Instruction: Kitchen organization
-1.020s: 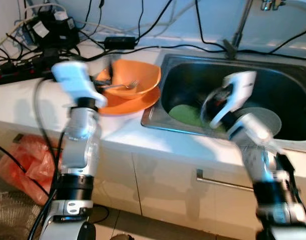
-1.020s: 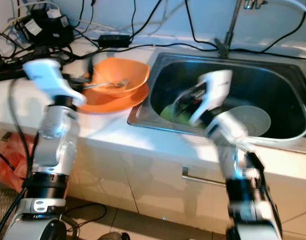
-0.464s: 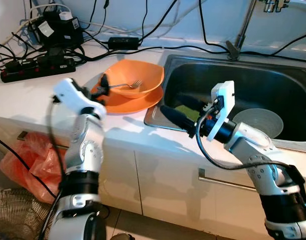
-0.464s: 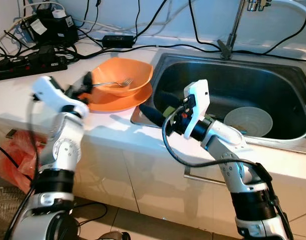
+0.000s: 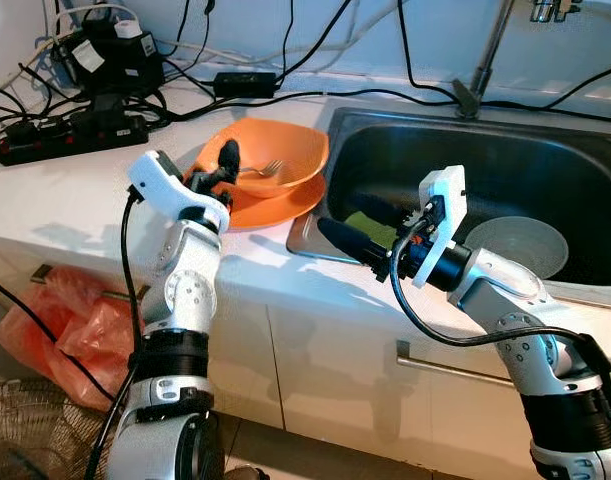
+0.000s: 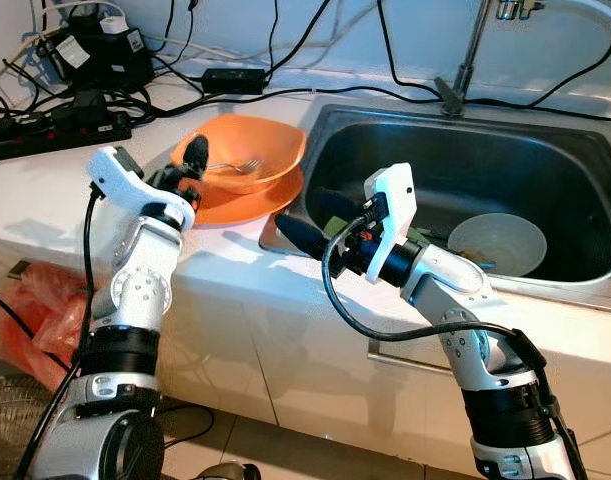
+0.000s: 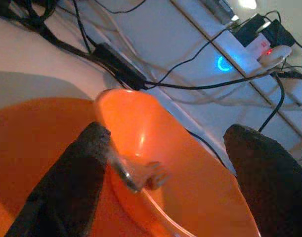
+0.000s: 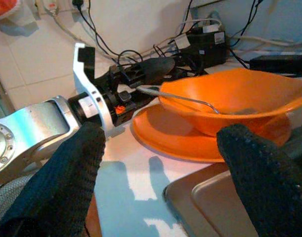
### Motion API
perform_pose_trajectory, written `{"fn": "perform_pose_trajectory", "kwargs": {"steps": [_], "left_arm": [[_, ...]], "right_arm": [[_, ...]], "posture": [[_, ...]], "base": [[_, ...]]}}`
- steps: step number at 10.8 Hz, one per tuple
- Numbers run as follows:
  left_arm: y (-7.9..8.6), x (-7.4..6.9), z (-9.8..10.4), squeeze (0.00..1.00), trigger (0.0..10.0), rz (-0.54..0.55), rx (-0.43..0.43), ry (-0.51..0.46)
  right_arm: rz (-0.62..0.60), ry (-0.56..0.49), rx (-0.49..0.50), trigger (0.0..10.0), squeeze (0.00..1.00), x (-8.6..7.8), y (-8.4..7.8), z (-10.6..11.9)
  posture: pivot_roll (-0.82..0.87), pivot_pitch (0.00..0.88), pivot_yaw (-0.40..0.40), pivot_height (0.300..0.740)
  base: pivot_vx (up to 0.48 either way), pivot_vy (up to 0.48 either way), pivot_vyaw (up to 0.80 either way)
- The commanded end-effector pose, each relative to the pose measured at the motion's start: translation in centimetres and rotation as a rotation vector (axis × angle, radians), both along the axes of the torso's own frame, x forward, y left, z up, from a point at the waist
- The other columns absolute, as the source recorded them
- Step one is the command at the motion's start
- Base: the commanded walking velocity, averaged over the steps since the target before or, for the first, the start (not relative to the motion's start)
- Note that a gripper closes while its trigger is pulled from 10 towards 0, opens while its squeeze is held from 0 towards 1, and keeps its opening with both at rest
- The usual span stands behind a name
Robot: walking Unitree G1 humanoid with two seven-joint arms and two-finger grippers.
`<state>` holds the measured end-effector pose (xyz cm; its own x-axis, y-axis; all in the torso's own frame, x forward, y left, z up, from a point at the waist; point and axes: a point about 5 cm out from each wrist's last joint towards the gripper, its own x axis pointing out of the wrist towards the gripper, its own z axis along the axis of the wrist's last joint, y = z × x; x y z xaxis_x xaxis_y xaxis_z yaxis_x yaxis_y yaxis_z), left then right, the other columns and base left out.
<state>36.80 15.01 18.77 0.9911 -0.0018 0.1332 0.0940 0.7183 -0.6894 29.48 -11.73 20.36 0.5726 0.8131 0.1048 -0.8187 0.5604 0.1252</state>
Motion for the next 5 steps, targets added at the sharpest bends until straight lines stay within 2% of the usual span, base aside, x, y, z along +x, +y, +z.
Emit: {"fn": "perform_pose_trajectory", "kwargs": {"steps": [1, 5], "left_arm": [[-0.15, 0.18, 0.18, 0.0, 0.0, -0.019, -0.033, 0.003], [0.45, 0.29, 0.2, 0.0, 0.0, -0.018, -0.094, 0.008]], "right_arm": [[0.0, -0.007, -0.002, 10.0, 0.0, -0.13, -0.07, 0.35], [0.0, -0.002, 0.008, 10.0, 0.0, -0.07, -0.01, 0.43]], "posture": [[0.0, 0.029, 0.067, 0.74], [0.0, 0.028, 0.064, 0.74]], "base": [[0.0, 0.0, 0.0], [0.0, 0.0, 0.0]]}}
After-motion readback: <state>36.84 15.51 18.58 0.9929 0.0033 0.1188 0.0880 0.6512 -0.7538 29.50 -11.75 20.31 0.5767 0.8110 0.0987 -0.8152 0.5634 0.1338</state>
